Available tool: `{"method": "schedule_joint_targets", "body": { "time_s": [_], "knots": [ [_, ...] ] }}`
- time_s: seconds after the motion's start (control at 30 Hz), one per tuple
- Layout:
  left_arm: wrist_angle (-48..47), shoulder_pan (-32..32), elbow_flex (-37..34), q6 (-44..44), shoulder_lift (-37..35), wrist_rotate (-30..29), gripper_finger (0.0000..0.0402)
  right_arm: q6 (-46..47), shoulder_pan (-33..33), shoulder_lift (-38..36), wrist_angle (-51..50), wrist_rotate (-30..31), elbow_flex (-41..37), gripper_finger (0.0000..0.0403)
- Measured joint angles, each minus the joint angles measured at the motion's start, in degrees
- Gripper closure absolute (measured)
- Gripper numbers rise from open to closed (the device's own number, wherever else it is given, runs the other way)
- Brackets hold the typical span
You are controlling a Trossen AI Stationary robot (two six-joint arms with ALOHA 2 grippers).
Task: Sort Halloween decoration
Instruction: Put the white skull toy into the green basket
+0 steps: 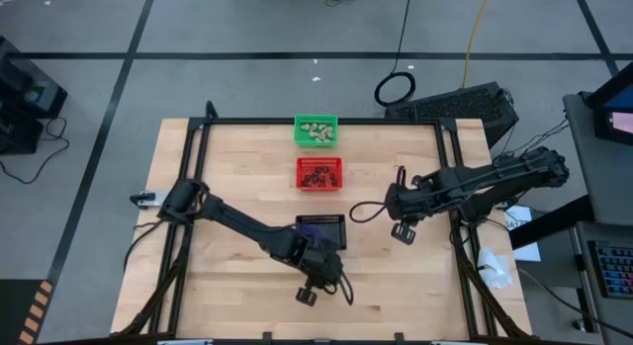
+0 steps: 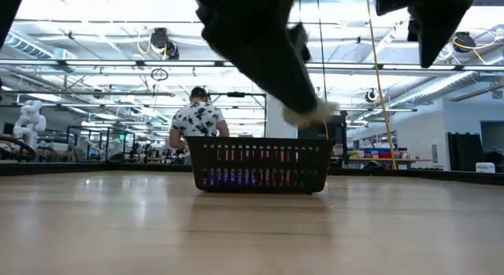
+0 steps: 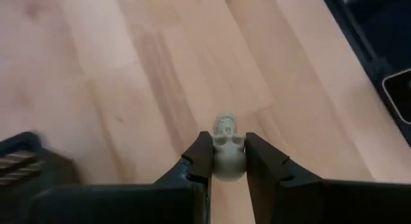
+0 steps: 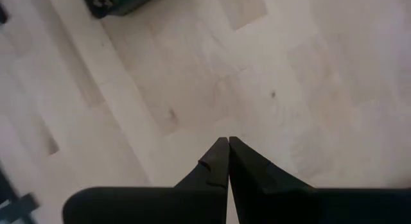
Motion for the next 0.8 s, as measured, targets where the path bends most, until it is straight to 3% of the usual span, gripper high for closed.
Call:
{"method": "schedule_joint_targets", "body": {
  "time_s": [0.33, 0.53, 0.8],
  "knots": [
    [-15.0, 2.2, -1.3, -2.1, -10.7, -7.4, 0.0351, -3.0, 0.0, 0.0, 5.2, 6.0, -1.5, 0.0403],
    [-20.6, 6.1, -1.4, -3.4, -15.8, -11.8, 0.0352, -6.4, -2.2, 0.3, 17.9, 5.6, -10.4, 0.0403],
    [-26.6, 17.0, -1.3, -1.7, -19.2, -12.9, 0.0354, -10.3, -6.9, 1.7, 35.3, 5.4, -20.0, 0.0403]
  ]
}}
